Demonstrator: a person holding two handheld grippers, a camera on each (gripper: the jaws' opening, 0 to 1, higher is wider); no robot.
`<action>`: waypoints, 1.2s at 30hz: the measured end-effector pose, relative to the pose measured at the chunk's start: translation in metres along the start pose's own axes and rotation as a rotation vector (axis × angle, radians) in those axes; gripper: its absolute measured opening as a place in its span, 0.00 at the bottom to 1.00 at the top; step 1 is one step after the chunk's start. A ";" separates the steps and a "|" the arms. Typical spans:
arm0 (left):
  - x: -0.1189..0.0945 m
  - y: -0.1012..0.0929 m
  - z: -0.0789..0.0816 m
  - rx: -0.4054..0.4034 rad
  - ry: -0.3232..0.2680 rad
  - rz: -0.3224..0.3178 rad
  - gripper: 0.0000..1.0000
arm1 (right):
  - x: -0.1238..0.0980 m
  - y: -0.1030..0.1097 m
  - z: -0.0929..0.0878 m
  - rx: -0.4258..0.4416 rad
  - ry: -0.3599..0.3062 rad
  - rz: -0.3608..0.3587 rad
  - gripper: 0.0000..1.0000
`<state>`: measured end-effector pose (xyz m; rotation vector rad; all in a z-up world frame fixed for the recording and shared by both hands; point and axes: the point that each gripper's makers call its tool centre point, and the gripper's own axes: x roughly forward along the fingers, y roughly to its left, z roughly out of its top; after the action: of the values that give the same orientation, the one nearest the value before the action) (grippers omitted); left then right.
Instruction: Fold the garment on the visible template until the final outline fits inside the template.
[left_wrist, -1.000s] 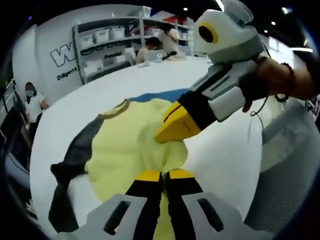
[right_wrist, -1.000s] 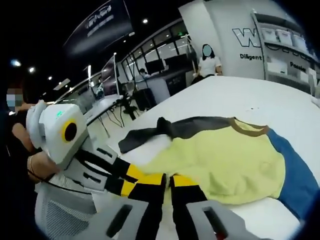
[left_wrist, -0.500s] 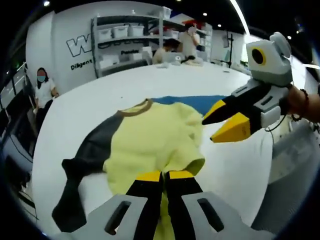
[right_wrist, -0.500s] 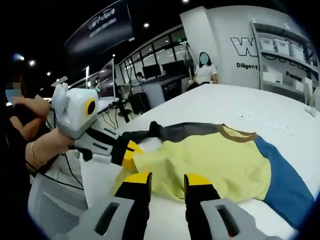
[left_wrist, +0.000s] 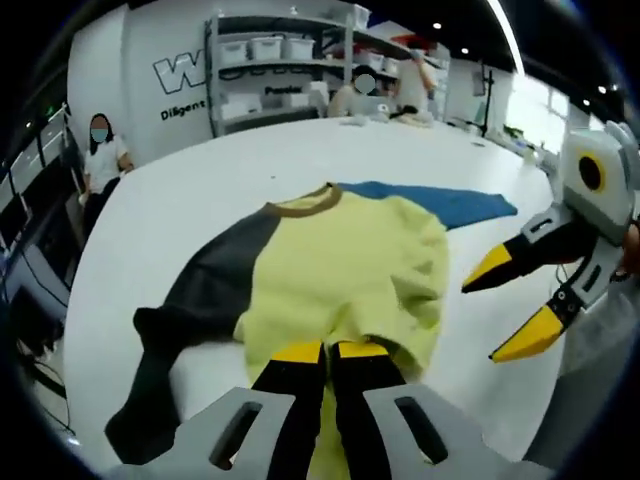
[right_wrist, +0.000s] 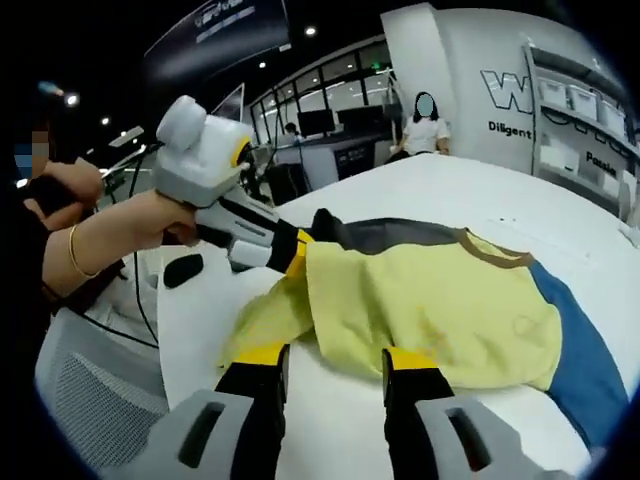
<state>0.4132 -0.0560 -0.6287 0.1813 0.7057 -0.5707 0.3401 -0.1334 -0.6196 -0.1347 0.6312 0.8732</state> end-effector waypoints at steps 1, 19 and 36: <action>0.001 0.001 -0.001 -0.006 0.002 0.003 0.02 | 0.004 0.000 -0.005 -0.021 0.015 0.000 0.33; 0.023 0.015 -0.019 -0.042 0.070 0.037 0.02 | 0.028 -0.030 -0.035 -0.167 0.082 -0.108 0.22; 0.020 0.014 -0.023 -0.012 0.091 0.038 0.02 | 0.014 -0.032 -0.031 -0.174 0.077 -0.060 0.00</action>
<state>0.4206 -0.0451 -0.6596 0.2104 0.7925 -0.5248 0.3561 -0.1558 -0.6569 -0.3440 0.6197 0.8673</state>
